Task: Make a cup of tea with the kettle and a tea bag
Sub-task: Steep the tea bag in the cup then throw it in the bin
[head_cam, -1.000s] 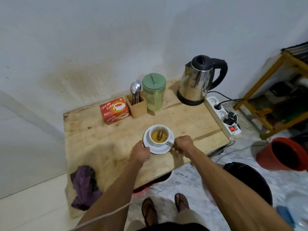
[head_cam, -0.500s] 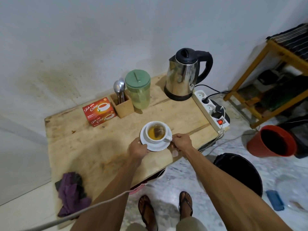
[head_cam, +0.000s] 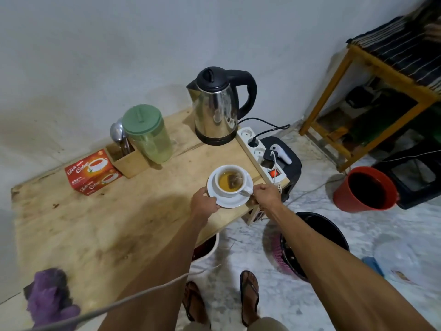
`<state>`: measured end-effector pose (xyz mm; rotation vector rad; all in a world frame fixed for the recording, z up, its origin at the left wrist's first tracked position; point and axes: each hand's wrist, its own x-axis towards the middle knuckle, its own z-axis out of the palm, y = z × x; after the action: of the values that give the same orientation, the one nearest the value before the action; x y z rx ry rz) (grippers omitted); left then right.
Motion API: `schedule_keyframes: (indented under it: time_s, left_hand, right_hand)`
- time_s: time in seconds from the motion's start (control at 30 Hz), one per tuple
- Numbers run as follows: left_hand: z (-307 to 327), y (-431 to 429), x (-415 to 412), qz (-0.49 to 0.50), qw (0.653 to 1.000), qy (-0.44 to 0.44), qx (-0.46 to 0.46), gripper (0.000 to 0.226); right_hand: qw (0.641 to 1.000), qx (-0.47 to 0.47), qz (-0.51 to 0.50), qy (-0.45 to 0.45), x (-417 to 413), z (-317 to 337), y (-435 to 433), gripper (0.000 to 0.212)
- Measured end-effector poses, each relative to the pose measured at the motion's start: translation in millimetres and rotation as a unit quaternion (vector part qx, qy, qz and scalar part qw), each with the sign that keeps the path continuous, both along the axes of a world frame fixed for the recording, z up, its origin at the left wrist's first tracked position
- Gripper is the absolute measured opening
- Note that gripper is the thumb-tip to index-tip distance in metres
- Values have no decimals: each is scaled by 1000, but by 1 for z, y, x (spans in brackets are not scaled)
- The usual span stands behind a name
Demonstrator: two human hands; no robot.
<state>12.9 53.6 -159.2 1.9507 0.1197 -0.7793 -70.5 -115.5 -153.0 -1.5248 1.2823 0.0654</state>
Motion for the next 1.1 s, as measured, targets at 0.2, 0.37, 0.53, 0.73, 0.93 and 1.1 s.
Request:
schedule_keyframes:
  time_s: [0.2,0.37,0.53,0.73,0.93,1.1]
  left_hand:
    - [-12,-26,6,32,999,38,-1,55]
    - [-13,-30,6,39,998,49,-12,53]
    - [-10,-27,3,25,999,41,-6,48]
    - [-7,-21,-3,9,999,38,-12,40]
    - [-10,-22,-1,9,999,41,3,34]
    - [-20,-23,2,11,999,45,6,40]
  right_hand:
    - [1000,4,-2,4,-3,-4,-21,26]
    - [999,-1,18,37,0,-1,-24,25]
    - [996,-38,57,62,3,23,-25,25]
    - [992,-31,114,33,13,71,-35,10]
    - [982,-14,179,57,26,96,-30,22]
    - [968,-67,227,82,32,99,-26,28]
